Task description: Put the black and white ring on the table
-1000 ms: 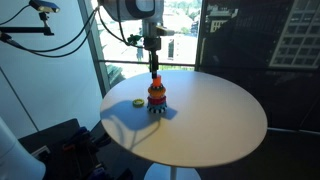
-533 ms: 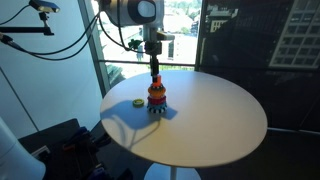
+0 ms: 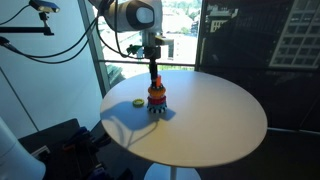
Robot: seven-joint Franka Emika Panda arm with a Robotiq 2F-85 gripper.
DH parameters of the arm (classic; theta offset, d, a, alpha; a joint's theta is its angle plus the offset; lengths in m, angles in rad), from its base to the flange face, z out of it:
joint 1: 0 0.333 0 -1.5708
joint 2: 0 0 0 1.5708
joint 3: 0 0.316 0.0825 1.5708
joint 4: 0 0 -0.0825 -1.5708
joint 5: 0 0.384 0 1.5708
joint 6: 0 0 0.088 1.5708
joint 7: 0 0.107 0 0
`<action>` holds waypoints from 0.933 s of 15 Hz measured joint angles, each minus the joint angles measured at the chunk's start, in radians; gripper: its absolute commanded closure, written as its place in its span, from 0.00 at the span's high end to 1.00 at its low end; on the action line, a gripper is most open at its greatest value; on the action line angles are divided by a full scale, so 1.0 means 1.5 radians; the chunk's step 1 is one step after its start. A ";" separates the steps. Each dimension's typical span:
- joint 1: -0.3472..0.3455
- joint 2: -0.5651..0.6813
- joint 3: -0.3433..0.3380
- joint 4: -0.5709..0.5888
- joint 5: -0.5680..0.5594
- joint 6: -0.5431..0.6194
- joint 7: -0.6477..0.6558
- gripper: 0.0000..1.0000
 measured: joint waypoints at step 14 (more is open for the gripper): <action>0.013 0.000 -0.004 -0.047 -0.054 0.092 0.085 1.00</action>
